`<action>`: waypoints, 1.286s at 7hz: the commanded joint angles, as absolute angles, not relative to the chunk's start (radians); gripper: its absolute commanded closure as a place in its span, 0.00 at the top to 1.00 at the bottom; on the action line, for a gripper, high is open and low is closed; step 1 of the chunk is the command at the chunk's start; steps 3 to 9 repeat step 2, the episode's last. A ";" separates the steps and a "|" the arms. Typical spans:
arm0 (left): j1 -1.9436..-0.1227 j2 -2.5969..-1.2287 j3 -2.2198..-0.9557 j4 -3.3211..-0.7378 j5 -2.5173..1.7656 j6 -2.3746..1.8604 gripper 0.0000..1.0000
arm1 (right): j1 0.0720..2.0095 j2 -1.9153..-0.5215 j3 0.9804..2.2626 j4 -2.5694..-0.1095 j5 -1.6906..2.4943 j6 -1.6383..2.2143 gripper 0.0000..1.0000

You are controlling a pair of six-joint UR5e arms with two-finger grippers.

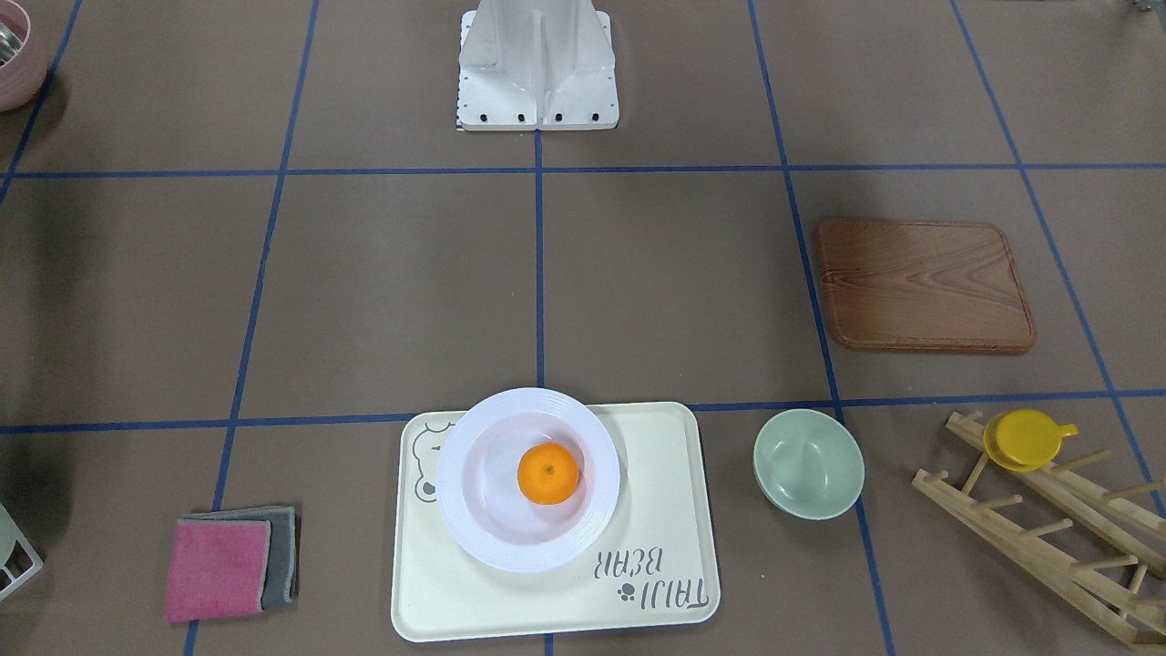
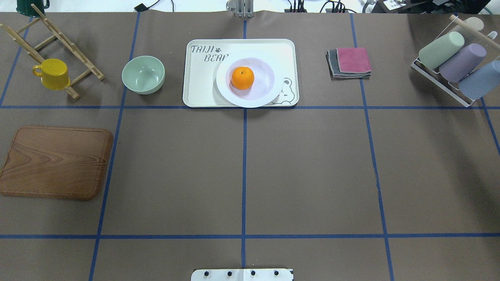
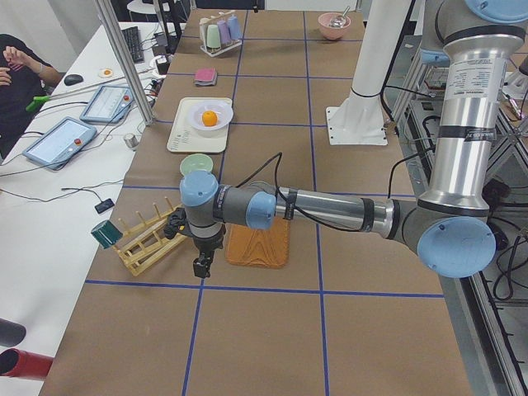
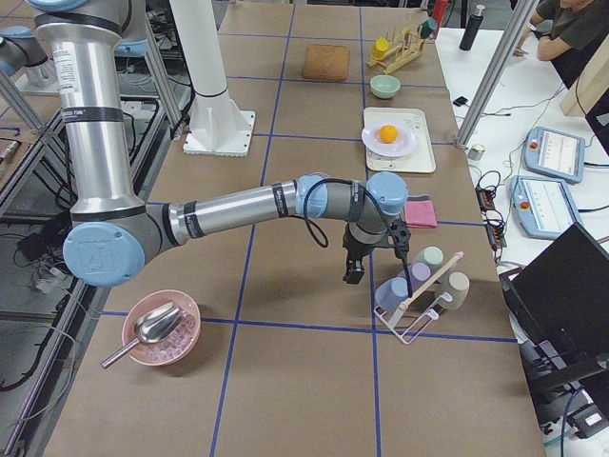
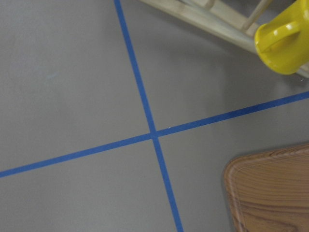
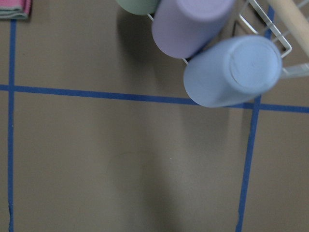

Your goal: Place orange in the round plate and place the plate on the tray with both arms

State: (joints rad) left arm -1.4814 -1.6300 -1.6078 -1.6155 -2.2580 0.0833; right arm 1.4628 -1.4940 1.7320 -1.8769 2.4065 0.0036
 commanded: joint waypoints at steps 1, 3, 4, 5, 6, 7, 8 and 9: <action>-1.482 -1.614 -1.601 -1.631 -2.258 0.078 1.00 | 1.471 -1.522 1.733 -1.841 2.396 0.008 1.00; -1.482 -1.612 -1.601 -1.631 -2.258 0.077 1.00 | 1.471 -1.522 1.733 -1.841 2.396 0.008 1.00; -1.482 -1.612 -1.601 -1.631 -2.258 0.077 1.00 | 1.471 -1.522 1.733 -1.841 2.396 0.008 1.00; -1.482 -1.612 -1.601 -1.631 -2.258 0.077 1.00 | 1.471 -1.522 1.733 -1.841 2.396 0.008 1.00; -1.482 -1.612 -1.601 -1.631 -2.258 0.077 1.00 | 1.471 -1.522 1.733 -1.841 2.396 0.008 1.00; -1.482 -1.612 -1.601 -1.631 -2.258 0.077 1.00 | 1.471 -1.522 1.733 -1.841 2.396 0.008 1.00; -1.482 -1.612 -1.601 -1.631 -2.258 0.077 1.00 | 1.471 -1.522 1.733 -1.841 2.396 0.008 1.00; -1.482 -1.612 -1.601 -1.631 -2.258 0.077 1.00 | 1.471 -1.522 1.733 -1.841 2.396 0.008 1.00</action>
